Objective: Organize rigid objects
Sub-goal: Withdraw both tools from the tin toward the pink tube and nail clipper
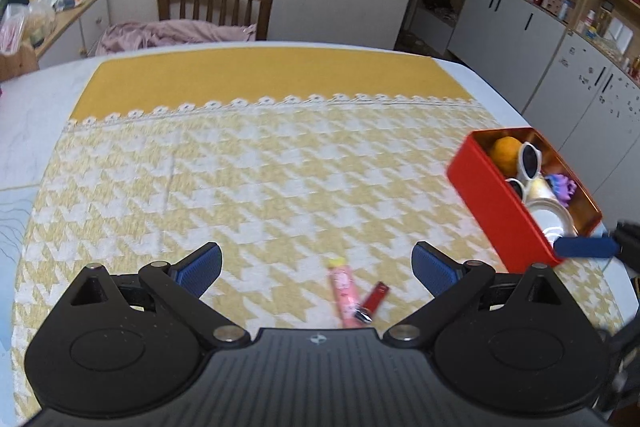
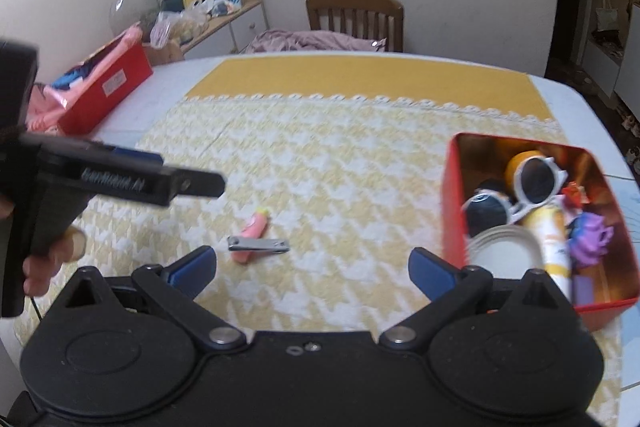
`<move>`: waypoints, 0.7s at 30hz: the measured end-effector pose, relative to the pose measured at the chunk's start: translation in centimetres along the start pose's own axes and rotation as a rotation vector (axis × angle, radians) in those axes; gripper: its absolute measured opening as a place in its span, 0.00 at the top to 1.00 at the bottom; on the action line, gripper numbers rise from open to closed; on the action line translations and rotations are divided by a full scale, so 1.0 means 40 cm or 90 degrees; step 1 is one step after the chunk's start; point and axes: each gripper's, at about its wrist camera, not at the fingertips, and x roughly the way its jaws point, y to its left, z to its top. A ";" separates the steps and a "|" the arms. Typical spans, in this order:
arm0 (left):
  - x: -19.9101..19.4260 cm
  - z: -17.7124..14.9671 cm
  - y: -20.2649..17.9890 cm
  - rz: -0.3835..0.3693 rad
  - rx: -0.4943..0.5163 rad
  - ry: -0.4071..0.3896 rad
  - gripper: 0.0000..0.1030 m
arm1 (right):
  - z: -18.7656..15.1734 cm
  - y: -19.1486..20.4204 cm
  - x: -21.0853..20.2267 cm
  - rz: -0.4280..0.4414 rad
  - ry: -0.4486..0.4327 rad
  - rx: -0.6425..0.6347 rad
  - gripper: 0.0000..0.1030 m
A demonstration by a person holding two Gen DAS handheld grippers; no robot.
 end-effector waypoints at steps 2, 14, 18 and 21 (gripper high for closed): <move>0.022 0.007 0.021 -0.005 -0.011 0.012 0.01 | -0.002 0.023 0.023 0.000 0.005 -0.006 0.01; 0.115 0.002 0.033 0.005 0.001 0.048 0.01 | 0.006 0.113 0.145 -0.004 0.040 -0.069 0.14; 0.138 -0.010 0.017 -0.012 0.015 0.058 0.08 | 0.006 0.128 0.175 0.010 0.053 -0.092 0.25; 0.152 -0.017 0.003 -0.026 0.028 0.076 0.26 | 0.005 0.141 0.191 0.018 0.058 -0.108 0.25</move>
